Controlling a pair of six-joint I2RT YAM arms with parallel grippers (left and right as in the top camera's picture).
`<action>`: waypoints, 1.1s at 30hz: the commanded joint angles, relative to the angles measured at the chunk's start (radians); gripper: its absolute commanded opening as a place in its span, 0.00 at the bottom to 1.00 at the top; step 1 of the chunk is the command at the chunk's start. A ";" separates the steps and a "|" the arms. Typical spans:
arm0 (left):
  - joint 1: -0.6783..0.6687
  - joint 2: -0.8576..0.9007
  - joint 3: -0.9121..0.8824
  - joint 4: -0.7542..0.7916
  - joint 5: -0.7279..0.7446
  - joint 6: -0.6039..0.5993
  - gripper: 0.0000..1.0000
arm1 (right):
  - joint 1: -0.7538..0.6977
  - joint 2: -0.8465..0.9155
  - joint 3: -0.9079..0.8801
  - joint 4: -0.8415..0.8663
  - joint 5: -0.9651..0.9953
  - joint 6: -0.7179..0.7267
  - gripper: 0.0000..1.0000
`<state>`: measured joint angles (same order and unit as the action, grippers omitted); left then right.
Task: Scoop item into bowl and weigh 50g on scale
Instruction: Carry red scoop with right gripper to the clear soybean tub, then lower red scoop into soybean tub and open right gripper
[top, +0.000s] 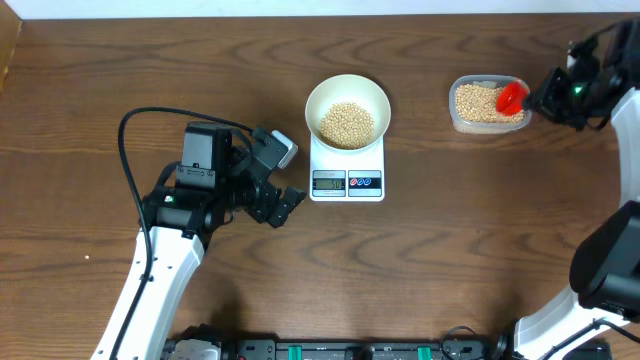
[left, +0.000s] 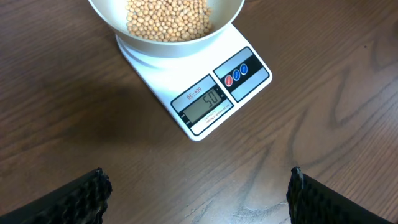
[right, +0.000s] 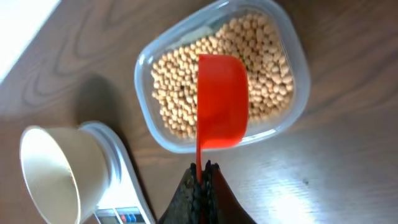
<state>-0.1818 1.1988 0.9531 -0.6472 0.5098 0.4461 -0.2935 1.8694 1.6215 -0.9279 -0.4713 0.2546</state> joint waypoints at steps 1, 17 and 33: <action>-0.003 0.003 -0.004 -0.001 -0.006 0.009 0.93 | -0.002 0.001 -0.072 0.056 -0.037 0.158 0.01; -0.003 0.003 -0.004 -0.001 -0.006 0.009 0.93 | -0.008 0.001 -0.098 0.080 -0.006 0.209 0.38; -0.003 0.003 -0.004 -0.001 -0.006 0.009 0.93 | -0.012 0.001 -0.097 0.044 -0.054 0.209 0.72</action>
<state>-0.1818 1.1988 0.9527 -0.6472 0.5095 0.4461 -0.2974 1.8698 1.5299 -0.8677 -0.5098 0.4625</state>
